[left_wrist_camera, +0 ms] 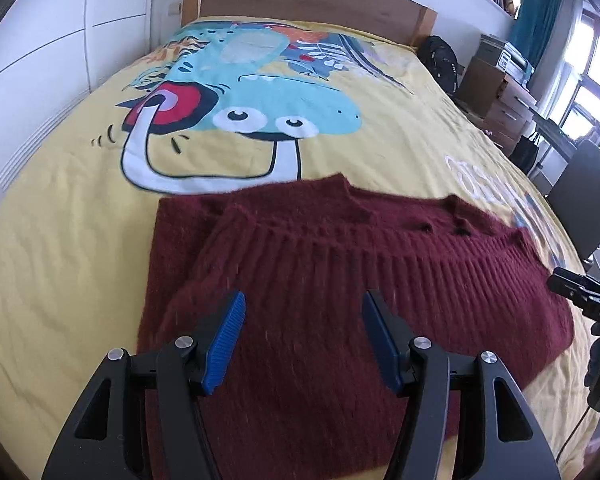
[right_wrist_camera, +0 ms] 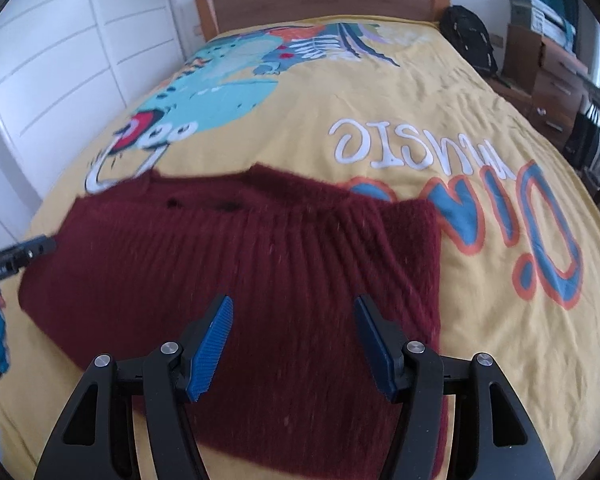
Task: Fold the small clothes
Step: 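Open both grippers and smooth the folded sweater, then withdraw them, then grasp one side of the folded sweater with the left gripper and lift it, then fold the held side over the sweater and open the left gripper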
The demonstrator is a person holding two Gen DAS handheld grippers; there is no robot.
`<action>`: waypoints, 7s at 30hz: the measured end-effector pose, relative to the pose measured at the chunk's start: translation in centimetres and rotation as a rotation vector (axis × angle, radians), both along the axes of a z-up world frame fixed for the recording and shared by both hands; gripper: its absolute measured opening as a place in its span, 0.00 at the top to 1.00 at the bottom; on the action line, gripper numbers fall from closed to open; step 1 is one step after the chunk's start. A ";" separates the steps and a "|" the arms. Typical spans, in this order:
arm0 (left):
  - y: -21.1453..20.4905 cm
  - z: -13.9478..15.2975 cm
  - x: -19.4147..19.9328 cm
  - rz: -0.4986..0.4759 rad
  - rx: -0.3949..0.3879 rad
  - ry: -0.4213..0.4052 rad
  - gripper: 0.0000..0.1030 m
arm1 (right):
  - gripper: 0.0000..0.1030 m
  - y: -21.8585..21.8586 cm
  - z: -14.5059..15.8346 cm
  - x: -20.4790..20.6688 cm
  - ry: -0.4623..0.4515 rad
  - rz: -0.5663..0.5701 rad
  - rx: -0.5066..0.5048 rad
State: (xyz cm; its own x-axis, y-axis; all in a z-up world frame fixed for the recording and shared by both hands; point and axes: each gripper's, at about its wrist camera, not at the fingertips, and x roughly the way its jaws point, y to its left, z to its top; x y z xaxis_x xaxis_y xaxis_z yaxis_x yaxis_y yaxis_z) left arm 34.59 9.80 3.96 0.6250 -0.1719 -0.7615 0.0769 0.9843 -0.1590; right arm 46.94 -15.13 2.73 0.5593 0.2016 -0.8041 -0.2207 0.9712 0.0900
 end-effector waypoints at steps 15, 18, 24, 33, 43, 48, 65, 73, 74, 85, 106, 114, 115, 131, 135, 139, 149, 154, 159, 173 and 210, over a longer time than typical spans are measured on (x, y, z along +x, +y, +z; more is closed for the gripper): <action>-1.3 -4.0 -2.8 0.023 0.110 0.015 0.38 | 0.31 -0.4 -4.0 -2.5 0.038 -0.030 -0.042; -1.4 -4.4 -3.0 0.025 0.117 0.000 0.36 | 0.30 -0.6 -4.2 -2.4 0.041 -0.031 -0.031; -1.4 -4.8 -3.2 0.030 0.127 -0.018 0.32 | 0.27 -0.2 -4.2 -2.3 0.046 -0.026 -0.057; -1.3 -4.9 -3.1 0.035 0.129 -0.013 0.29 | 0.25 -0.2 -4.3 -1.9 0.076 -0.030 -0.052; -1.6 -4.7 -3.0 0.054 0.165 0.004 0.22 | 0.24 -0.2 -4.1 -1.8 0.109 -0.039 -0.055; -1.8 -4.6 -3.0 0.066 0.182 0.016 0.20 | 0.23 -0.2 -3.8 -1.7 0.129 -0.046 -0.061; -2.4 -3.1 -5.0 0.061 0.259 0.014 0.19 | 0.21 -1.9 -1.8 -5.0 0.127 -0.087 -0.081; -1.8 -2.5 -7.1 0.063 0.242 0.015 0.19 | 0.21 -3.9 -0.2 -8.6 0.107 -0.140 -0.048; -1.7 -2.4 -7.4 0.065 0.236 0.016 0.19 | 0.21 -4.2 -0.1 -9.1 0.106 -0.148 -0.042; 2.4 -1.7 -11.9 0.146 -0.049 0.085 0.19 | 0.21 -6.6 1.1 -14.0 0.086 -0.226 0.020; 9.9 -4.9 -4.8 0.383 -0.624 0.091 0.20 | 0.21 -12.9 0.2 -16.7 0.106 -0.340 0.006; 11.8 -5.3 -1.6 0.463 -0.700 0.106 0.60 | 0.21 -15.4 -0.3 -17.6 0.104 -0.382 0.038; 11.9 -5.4 -1.4 0.465 -0.716 0.117 0.65 | 0.21 -15.7 -0.4 -17.8 0.104 -0.386 0.045; 7.3 1.7 1.3 0.444 -0.732 0.142 0.83 | 0.21 -21.8 -0.8 -20.8 0.067 -0.483 0.164; 4.3 3.2 2.4 0.430 -0.761 0.146 0.83 | 0.21 -23.6 -1.0 -21.6 0.056 -0.508 0.192; 1.1 4.5 3.9 0.410 -0.784 0.146 0.83 | 0.21 -25.5 -1.0 -22.5 0.045 -0.537 0.215; -10.4 5.6 6.9 0.279 -0.766 0.187 0.83 | 0.21 -31.0 -0.5 -24.9 0.006 -0.629 0.221; -17.3 4.2 7.4 0.193 -0.727 0.234 0.83 | 0.21 -33.9 -1.2 -26.7 0.010 -0.686 0.224; -23.1 2.5 6.8 0.098 -0.648 0.270 0.83 | 0.21 -36.1 -2.0 -28.8 0.017 -0.739 0.228; -32.0 -1.4 3.6 -0.009 -0.325 0.300 0.83 | 0.21 -37.9 -3.2 -31.5 0.014 -0.782 0.240; -37.2 -1.2 2.5 -0.237 -0.367 0.342 0.58 | 0.21 -36.4 -0.9 -32.4 -0.014 -0.772 0.228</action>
